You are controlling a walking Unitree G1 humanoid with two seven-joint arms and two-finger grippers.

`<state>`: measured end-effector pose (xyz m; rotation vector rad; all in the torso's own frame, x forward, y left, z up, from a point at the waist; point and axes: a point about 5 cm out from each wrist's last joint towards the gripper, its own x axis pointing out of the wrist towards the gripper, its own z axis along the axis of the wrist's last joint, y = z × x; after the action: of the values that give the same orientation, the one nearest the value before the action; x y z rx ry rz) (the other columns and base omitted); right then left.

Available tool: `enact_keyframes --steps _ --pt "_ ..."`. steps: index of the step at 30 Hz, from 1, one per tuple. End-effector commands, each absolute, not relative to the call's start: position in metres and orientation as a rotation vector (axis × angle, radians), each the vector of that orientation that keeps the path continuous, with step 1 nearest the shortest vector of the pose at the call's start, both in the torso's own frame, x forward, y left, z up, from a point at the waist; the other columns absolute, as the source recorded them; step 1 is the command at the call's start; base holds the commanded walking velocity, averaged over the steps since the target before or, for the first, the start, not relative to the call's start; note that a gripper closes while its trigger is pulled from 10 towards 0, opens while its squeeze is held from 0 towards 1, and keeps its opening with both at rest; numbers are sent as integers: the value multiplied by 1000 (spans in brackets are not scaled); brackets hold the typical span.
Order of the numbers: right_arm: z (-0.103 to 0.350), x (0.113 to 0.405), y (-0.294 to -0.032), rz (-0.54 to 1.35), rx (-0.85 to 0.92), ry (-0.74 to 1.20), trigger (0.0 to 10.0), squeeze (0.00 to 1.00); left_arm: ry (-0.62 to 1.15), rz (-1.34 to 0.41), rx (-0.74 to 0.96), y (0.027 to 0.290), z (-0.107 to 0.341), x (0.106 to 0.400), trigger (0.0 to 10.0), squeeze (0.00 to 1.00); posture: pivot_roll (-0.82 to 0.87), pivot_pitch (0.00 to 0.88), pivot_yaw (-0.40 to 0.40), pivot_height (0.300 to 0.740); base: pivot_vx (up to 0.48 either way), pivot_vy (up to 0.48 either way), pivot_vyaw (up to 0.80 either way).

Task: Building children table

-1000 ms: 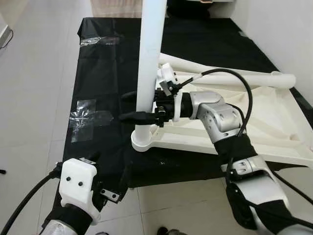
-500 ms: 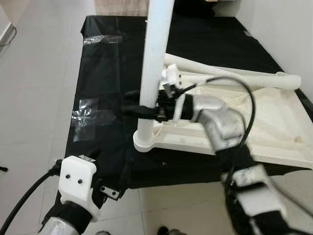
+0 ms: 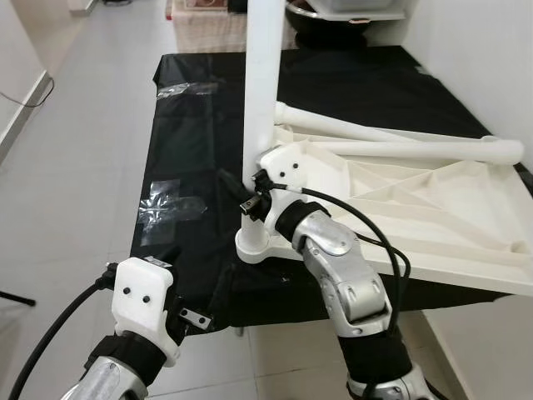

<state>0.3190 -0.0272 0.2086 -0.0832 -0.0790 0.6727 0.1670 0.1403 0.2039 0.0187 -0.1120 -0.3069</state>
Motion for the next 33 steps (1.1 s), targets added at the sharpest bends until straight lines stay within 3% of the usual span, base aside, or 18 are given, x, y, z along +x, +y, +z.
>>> enact_keyframes --steps 1,11,17,23,24,25,26,33 --pt "219 320 -19 706 -5 -123 10000 1000 -102 -288 13 144 202 168 10000 0 116 155 -84 740 0 0 0" --pt "223 300 -43 757 36 -171 10000 1000 -94 -294 13 144 200 168 10000 0 94 155 -75 740 0 0 0" --pt "180 275 -111 578 -60 -84 10000 1000 -79 -320 6 141 189 181 10000 0 20 136 -41 740 0 0 0" --pt "162 260 -132 440 -79 -39 10000 984 -68 -320 18 139 179 191 10000 0 2 119 -22 740 0 0 0" --pt "155 254 -135 397 -88 -22 10000 635 -60 -312 28 138 173 194 10000 0 -6 109 -18 740 0 0 0" --pt "155 254 -135 397 -88 -22 10000 635 -60 -312 28 138 173 194 10000 0 -6 109 -18 740 0 0 0" --pt "149 248 -137 363 -103 -8 10000 0 -45 -291 30 140 166 197 10000 0 -18 96 -10 740 0 0 0" --pt "140 243 -148 275 -127 13 10000 0 12 -204 31 145 142 201 10000 0 -26 62 -9 740 0 0 0"
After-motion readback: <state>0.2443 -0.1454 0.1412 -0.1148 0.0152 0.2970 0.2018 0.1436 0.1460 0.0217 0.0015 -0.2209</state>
